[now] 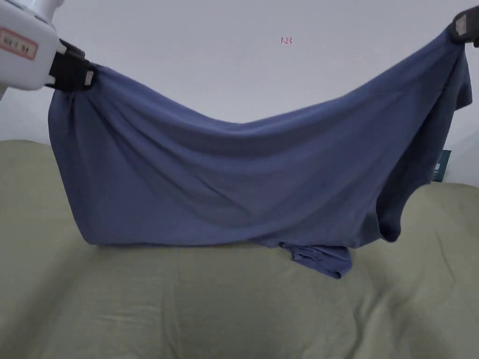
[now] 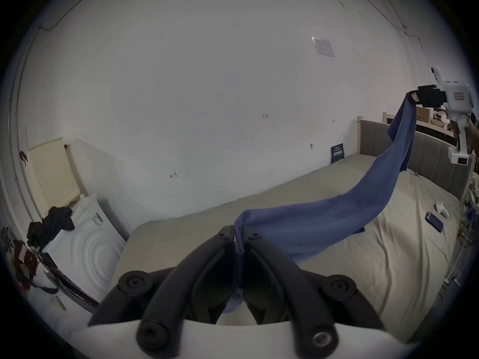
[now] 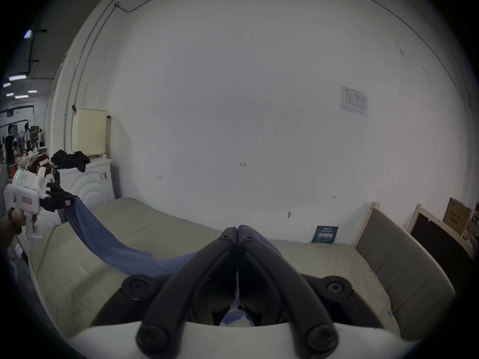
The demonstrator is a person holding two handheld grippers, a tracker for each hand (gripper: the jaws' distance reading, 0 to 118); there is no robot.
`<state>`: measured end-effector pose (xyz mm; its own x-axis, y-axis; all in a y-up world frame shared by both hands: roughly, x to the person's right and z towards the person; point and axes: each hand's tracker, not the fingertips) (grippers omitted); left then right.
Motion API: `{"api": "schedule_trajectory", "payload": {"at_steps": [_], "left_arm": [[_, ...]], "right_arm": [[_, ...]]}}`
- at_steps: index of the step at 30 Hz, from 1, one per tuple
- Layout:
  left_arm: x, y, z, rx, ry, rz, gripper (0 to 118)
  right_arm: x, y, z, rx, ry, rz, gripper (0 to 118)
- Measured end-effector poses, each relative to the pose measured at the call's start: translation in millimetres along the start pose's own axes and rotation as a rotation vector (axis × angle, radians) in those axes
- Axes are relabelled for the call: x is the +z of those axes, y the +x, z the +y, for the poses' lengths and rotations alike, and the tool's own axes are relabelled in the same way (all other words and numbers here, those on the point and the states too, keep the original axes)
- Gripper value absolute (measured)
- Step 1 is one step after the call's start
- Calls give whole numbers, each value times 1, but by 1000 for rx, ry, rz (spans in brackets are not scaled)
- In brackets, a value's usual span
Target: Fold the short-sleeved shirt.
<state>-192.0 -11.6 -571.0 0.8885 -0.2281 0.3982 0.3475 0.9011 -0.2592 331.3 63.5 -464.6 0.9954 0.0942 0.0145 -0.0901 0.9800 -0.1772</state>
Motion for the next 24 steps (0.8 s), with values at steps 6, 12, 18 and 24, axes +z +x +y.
{"api": "schedule_trajectory", "payload": {"at_steps": [6, 12, 18, 24], "left_arm": [[36, 7, -45, 54, -57, -66, 5], [84, 28, -117, 97, -129, -114, 5], [125, 51, -199, 130, -200, -179, 5], [139, 77, -276, 202, -295, -240, 5]], "right_arm": [[58, 1, -47, -36, -68, 46, 1], [102, -9, -110, -59, -139, 68, 1], [143, -29, -188, -159, -219, 107, 1], [177, -61, -260, -191, -334, 147, 1]]}}
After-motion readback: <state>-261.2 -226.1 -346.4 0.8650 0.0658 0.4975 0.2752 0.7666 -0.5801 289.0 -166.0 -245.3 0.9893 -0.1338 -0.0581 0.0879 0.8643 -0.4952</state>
